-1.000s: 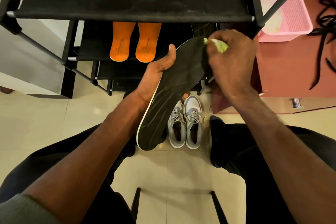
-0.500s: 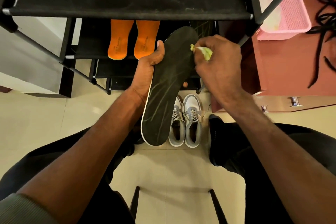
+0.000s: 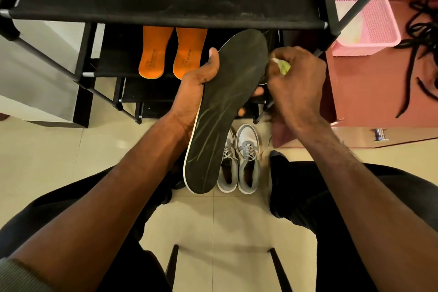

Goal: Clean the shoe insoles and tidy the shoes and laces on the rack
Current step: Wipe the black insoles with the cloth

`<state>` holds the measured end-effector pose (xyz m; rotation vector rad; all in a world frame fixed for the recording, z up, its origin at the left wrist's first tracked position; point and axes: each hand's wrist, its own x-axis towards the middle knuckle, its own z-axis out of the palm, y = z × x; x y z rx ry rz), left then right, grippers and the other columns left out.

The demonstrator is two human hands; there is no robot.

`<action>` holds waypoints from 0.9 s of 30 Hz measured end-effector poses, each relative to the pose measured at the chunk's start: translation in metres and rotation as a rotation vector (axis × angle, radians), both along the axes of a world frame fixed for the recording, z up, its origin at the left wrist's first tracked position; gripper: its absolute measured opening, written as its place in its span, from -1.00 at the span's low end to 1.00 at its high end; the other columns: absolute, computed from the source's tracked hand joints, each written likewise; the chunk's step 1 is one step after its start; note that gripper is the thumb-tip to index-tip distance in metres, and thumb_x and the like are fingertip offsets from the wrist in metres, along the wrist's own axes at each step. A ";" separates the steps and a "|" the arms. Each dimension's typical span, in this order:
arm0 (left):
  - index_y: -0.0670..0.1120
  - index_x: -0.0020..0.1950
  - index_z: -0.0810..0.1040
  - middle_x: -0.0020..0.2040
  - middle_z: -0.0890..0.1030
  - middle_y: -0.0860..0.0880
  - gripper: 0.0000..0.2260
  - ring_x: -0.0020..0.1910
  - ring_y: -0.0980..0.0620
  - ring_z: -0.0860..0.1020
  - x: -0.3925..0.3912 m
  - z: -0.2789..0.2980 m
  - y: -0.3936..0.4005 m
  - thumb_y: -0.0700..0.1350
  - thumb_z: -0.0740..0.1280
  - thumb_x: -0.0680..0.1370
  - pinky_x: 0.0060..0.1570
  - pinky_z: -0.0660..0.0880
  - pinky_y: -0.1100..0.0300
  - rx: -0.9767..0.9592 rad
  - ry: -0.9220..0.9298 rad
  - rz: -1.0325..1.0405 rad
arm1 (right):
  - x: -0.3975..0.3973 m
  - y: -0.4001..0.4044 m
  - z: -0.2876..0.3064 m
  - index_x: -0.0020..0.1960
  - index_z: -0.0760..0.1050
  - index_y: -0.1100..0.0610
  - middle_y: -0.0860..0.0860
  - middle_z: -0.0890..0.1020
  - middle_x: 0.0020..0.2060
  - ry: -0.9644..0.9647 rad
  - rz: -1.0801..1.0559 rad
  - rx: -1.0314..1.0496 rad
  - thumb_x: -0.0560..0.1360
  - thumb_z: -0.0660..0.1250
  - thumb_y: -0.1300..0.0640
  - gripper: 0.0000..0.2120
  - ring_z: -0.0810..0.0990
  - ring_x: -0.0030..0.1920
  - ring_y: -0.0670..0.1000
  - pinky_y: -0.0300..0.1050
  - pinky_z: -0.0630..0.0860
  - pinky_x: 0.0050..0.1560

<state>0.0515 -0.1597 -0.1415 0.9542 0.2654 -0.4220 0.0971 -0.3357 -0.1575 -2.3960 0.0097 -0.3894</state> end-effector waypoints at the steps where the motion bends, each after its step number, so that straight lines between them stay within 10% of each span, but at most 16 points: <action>1: -0.13 0.40 0.45 0.21 0.69 -0.17 -0.56 0.13 -0.22 0.68 0.001 0.000 0.001 0.11 -0.04 0.76 -0.05 0.63 -0.03 -0.012 -0.005 -0.011 | 0.000 -0.001 -0.001 0.05 0.73 0.06 -0.06 0.71 -0.06 0.008 -0.026 0.039 0.51 0.38 0.14 -0.82 0.65 -0.07 -0.08 -0.11 0.60 0.04; 4: -0.14 0.52 0.37 0.38 0.57 -0.26 -0.49 0.33 -0.41 0.52 0.006 -0.003 0.005 0.17 0.00 0.74 -0.07 0.60 -0.06 -0.019 -0.028 -0.034 | 0.000 0.002 0.000 0.00 0.72 0.07 -0.07 0.69 -0.10 -0.032 -0.074 0.117 0.51 0.38 0.13 -0.85 0.63 -0.10 -0.11 -0.10 0.60 0.01; 9: -0.10 0.19 0.58 -0.01 0.74 -0.10 -0.62 -0.08 -0.07 0.71 0.004 -0.003 0.003 0.06 0.04 0.76 -0.13 0.66 -0.05 0.056 0.006 0.061 | -0.012 0.018 -0.002 0.09 0.70 0.13 -0.04 0.62 -0.01 -0.030 0.138 0.030 0.56 0.40 0.16 -0.84 0.56 -0.09 -0.16 -0.39 0.51 -0.08; 17: -0.24 0.44 0.45 0.13 0.64 -0.17 -0.55 0.01 -0.05 0.68 0.007 -0.002 0.006 0.05 0.08 0.75 -0.02 0.65 0.09 -0.107 0.080 0.111 | -0.044 0.041 -0.007 -0.01 0.72 0.19 0.00 0.67 -0.14 -0.024 0.500 0.048 0.49 0.48 0.26 -0.91 0.60 -0.17 -0.09 -0.27 0.51 -0.14; 22: -0.04 -0.10 0.78 -0.09 0.75 -0.07 -0.42 -0.14 0.00 0.72 0.001 0.001 0.000 -0.01 -0.01 0.78 -0.14 0.67 0.07 -0.005 0.063 -0.031 | -0.011 0.009 0.005 0.03 0.72 0.16 0.00 0.68 -0.07 -0.097 0.205 -0.002 0.52 0.43 0.18 -0.86 0.61 -0.10 -0.10 -0.36 0.49 -0.09; 27: -0.04 -0.44 0.69 -0.40 0.66 0.04 -0.25 -0.38 0.15 0.67 -0.006 0.015 -0.011 -0.18 -0.11 0.77 -0.32 0.60 0.30 0.052 -0.046 -0.090 | 0.000 -0.007 0.008 -0.03 0.74 0.09 -0.07 0.69 -0.14 -0.066 0.080 0.119 0.50 0.42 0.15 -0.88 0.60 -0.16 -0.16 -0.48 0.38 -0.12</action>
